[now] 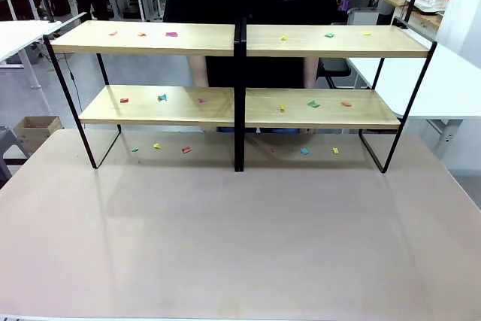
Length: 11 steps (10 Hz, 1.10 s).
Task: Clean the shelves.
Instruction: Pick up the Duster when the human hands it over, then clean a randomly selected level of the Shelf with the Duster.
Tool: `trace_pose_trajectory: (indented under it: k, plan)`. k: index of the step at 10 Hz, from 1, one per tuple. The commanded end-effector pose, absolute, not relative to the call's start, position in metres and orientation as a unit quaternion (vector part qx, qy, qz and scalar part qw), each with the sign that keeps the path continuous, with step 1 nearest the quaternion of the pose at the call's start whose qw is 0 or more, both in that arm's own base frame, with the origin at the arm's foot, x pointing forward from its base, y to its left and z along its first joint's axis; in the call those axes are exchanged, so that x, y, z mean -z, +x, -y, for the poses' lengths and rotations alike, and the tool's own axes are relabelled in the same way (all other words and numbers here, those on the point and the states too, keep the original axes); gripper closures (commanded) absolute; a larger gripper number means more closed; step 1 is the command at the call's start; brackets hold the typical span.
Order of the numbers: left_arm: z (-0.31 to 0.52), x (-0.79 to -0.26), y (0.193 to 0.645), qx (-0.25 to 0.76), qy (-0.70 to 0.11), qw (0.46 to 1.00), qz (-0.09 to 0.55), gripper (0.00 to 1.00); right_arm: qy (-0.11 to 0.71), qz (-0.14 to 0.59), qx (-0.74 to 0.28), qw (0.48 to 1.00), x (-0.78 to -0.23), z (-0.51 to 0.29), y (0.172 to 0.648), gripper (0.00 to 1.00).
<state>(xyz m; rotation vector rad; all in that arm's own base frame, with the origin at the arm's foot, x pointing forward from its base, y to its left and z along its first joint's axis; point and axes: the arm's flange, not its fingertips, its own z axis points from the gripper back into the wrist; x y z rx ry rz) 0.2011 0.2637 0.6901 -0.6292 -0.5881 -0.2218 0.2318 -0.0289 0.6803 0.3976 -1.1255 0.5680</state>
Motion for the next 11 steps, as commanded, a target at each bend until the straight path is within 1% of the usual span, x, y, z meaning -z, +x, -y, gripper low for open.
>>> trace_pose_trajectory:
  k: [1, 2, 3, 4, 11]
  plan:
    - [-0.281, -0.665, 0.199, 0.094, -0.28, 0.937, 0.188, 1.0, 0.185, 0.523, -0.264, 0.789, -0.68, 0.028, 0.232, 0.0]
    - [-0.288, -0.647, 0.201, 0.077, -0.255, 0.953, 0.142, 1.0, 0.185, 0.523, -0.264, 0.789, -0.68, 0.028, 0.232, 0.0]
    - [-0.288, -0.637, 0.208, 0.086, -0.261, 0.952, 0.134, 1.0, 0.185, 0.523, -0.264, 0.789, -0.68, 0.028, 0.232, 0.0]
    - [-0.289, -0.652, 0.196, 0.075, -0.268, 0.942, 0.188, 1.0, 0.185, 0.523, -0.264, 0.789, -0.68, 0.028, 0.232, 0.0]
    - [-0.289, -0.652, 0.196, 0.075, -0.268, 0.942, 0.188, 1.0, 0.185, 0.523, -0.264, 0.789, -0.68, 0.028, 0.232, 0.0]
